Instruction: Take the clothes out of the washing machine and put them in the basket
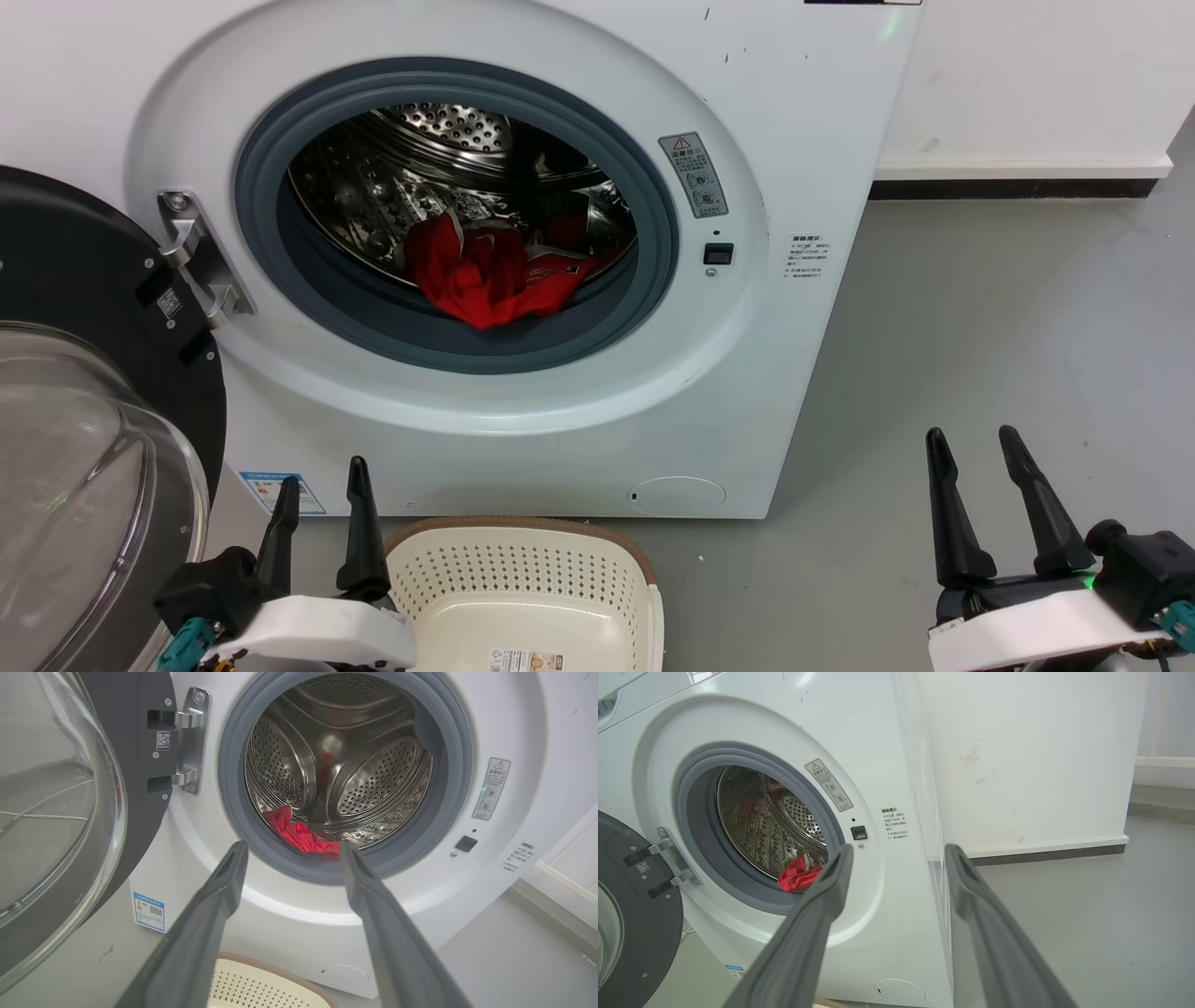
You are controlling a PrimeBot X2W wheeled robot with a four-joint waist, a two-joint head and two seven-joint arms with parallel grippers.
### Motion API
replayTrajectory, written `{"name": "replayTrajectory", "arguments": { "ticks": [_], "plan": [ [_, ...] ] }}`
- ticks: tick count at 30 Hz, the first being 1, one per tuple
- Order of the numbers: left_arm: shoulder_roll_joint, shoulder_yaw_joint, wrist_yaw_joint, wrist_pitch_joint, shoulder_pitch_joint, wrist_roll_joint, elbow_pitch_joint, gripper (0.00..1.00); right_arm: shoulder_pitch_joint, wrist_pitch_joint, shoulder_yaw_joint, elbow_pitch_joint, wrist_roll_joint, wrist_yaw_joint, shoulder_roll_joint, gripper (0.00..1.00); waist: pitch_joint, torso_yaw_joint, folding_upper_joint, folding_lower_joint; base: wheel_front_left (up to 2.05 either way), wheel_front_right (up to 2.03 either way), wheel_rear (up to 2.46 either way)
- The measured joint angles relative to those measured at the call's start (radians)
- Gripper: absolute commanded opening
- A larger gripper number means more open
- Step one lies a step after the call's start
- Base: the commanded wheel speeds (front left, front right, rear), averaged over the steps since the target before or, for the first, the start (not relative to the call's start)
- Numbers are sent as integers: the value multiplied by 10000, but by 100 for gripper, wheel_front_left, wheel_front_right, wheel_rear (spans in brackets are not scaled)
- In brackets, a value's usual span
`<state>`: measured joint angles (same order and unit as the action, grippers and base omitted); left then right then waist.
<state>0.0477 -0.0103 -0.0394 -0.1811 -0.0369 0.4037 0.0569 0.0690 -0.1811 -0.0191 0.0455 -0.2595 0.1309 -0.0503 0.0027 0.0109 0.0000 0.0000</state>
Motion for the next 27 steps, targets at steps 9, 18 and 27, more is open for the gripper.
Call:
{"name": "replayTrajectory", "arguments": {
  "ticks": [9,18,27],
  "plan": [
    [2,-36,-59,-192,-109,-800,-61,100,143,-188,-2,188,894,0,0,100,-9,10,0,0,0,0,0],
    [6,-100,-46,-374,-174,-1530,-77,100,206,-384,-44,286,1703,0,0,100,-7,35,0,0,0,0,0],
    [10,-134,12,-558,-258,-2157,-33,100,352,-571,-71,359,2247,2,-2,100,-45,33,0,0,0,0,0]
  ]
}}
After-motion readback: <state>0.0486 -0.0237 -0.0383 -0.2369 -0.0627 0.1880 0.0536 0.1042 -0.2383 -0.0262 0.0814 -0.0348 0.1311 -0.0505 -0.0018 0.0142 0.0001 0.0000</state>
